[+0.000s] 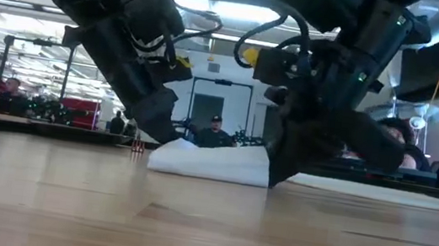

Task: Set table place
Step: Fold the white table napkin

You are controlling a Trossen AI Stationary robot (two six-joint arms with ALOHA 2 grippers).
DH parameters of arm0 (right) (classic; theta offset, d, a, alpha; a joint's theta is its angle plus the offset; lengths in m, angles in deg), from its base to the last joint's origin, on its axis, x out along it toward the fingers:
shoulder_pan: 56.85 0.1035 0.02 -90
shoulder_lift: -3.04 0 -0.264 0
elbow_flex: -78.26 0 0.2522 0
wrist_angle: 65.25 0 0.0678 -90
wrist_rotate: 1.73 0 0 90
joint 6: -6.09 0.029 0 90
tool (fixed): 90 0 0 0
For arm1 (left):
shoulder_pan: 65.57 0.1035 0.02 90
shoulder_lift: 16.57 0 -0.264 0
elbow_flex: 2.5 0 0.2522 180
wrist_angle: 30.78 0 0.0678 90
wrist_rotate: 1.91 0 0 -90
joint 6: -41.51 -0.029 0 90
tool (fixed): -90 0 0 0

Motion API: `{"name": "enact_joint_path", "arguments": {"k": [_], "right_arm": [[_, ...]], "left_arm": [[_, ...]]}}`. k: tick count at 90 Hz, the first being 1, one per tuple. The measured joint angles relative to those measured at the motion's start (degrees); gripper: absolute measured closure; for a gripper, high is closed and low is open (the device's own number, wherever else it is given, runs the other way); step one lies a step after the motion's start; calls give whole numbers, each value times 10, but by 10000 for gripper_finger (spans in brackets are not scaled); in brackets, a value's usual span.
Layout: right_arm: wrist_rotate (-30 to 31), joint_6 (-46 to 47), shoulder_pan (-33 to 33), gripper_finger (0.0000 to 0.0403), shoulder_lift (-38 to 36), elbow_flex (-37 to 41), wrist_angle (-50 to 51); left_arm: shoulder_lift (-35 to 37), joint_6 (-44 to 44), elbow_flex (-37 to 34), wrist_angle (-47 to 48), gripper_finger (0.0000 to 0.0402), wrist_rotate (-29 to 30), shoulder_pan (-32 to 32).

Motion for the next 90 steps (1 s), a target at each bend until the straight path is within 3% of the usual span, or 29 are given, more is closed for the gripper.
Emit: {"name": "enact_joint_path", "arguments": {"k": [30,55,71,90], "right_arm": [[108,76,62,403,-1,29,-43],[148,101,67,403,-16,115,-228],[171,117,67,403,-18,129,-228],[170,86,67,403,-18,128,-297]], "left_arm": [[-1,2,0,0,402,0,-3],[-1,11,0,-1,402,0,-3],[-1,10,0,-1,402,0,-3],[-1,11,0,-2,402,0,-3]]}}
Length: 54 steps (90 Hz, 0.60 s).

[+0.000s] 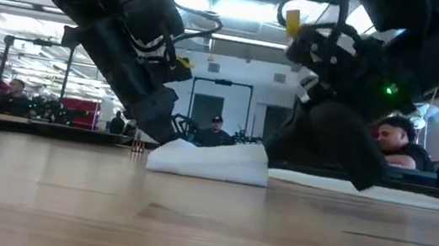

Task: Set table place
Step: Fold the white table napkin

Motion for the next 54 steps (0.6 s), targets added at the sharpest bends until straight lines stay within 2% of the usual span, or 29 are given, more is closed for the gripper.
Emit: {"name": "enact_joint_path", "arguments": {"k": [41,54], "right_arm": [[-98,-15,0,403,5,0,-39],[-134,-16,0,403,29,-1,-97]], "left_arm": [[0,-9,0,-31,402,0,8],[0,-12,0,-37,402,0,12]]}}
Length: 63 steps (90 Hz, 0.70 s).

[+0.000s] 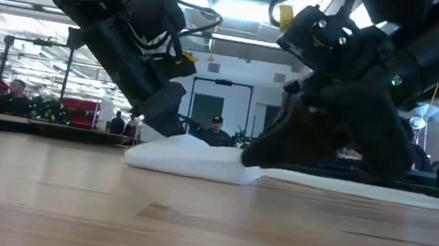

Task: Set table place
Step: Fold the white table napkin

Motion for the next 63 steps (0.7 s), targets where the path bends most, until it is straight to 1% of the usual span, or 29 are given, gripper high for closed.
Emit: {"name": "enact_joint_path", "arguments": {"k": [7,15,44,54,63], "right_arm": [[-13,-11,0,403,16,0,-39],[-19,-13,0,403,26,0,-61],[-17,-18,1,403,26,-9,-69],[-18,-32,5,403,26,-24,-68],[2,-64,17,403,15,-41,-50]], "left_arm": [[0,0,0,-1,402,0,2],[0,0,0,0,402,0,4],[0,-5,0,-18,402,0,16],[0,-12,0,-28,402,-7,19],[0,-24,0,-26,402,-9,18]]}}
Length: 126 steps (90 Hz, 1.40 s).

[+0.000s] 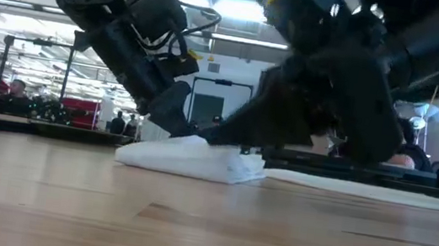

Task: Set table place
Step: Fold the white table napkin

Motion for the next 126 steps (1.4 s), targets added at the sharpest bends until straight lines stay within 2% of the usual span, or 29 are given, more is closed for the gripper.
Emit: {"name": "enact_joint_path", "arguments": {"k": [12,20,31,53,66,81,105,118,126], "right_arm": [[61,-24,8,403,-30,-15,75],[78,-25,-7,403,-34,-15,99],[44,-27,-39,403,-19,-14,76],[31,-49,-80,403,8,-14,53],[-21,-26,-89,403,40,-14,43],[-18,-14,-79,403,51,-15,37],[-28,-13,-79,403,51,-15,37],[-32,-14,-79,403,51,-15,37],[-35,-19,-79,403,52,-14,32]], "left_arm": [[0,-15,0,-3,402,-1,-3],[0,-16,0,-4,402,-2,-2],[0,-17,0,-4,402,-2,-2],[0,-21,0,-1,402,-2,-2],[0,-24,0,0,402,-2,-2],[3,-34,0,3,402,1,-2],[89,-72,0,2,402,3,-27],[108,-124,0,13,402,-56,-38],[94,-131,0,34,402,-62,-31]]}}
